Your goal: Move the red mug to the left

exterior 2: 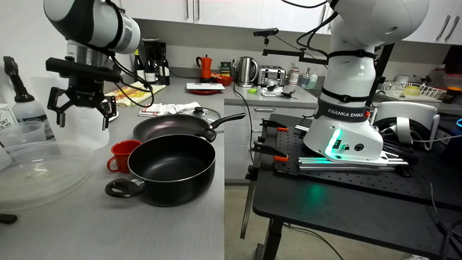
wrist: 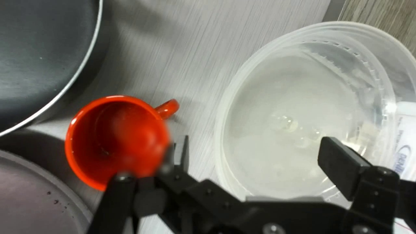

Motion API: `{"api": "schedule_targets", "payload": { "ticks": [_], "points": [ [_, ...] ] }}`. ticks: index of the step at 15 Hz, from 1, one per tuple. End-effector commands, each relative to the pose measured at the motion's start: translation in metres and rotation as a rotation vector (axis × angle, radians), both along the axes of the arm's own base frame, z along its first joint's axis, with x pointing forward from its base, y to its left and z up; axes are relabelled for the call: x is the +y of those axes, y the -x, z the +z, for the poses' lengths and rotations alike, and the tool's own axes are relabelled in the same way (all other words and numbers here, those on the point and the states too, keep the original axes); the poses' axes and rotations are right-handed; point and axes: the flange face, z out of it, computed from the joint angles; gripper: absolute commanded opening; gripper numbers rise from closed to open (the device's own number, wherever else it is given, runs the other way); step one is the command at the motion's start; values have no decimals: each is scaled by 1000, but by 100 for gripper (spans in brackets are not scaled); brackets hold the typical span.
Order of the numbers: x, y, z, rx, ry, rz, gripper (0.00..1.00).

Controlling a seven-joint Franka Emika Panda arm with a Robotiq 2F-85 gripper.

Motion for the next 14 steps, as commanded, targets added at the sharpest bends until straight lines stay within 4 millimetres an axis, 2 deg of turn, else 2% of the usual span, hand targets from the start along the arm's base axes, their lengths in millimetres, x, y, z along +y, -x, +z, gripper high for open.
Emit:
{"api": "schedule_targets", "payload": {
  "ticks": [1,7,14],
  "points": [
    [-8,36,25,-35,-29,86,100],
    [-30,83,44,-22,-32,332,100],
    [-61,145,49,58,36,678,100]
  ]
}}
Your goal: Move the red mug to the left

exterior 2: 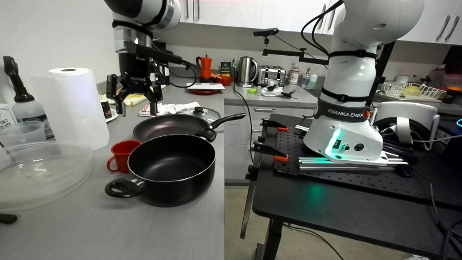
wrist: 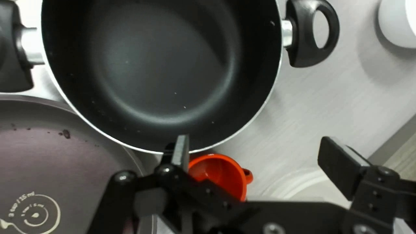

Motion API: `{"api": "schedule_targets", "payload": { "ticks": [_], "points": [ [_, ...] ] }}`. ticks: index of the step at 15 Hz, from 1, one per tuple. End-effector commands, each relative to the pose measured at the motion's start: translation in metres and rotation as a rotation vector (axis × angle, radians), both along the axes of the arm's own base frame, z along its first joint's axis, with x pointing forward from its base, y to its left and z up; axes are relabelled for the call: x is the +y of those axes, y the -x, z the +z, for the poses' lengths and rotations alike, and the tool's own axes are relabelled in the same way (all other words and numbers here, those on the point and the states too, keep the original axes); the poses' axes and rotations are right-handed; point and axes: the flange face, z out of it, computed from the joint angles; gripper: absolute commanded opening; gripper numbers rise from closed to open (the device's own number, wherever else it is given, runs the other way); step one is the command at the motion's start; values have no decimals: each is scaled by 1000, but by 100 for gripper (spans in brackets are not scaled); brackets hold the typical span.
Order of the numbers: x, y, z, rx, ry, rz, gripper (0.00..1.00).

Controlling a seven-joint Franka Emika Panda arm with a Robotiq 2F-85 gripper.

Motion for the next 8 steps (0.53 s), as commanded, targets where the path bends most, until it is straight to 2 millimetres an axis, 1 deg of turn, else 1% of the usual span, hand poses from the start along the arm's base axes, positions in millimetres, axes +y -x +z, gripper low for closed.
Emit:
{"api": "schedule_targets", "payload": {
  "ticks": [1,2,4,8],
  "points": [
    [-20,39,11,13,59,191,100],
    [-10,17,1,10,34,102,100],
    [-18,29,2,13,51,149,100],
    [-19,33,5,10,53,165,100]
  ]
}}
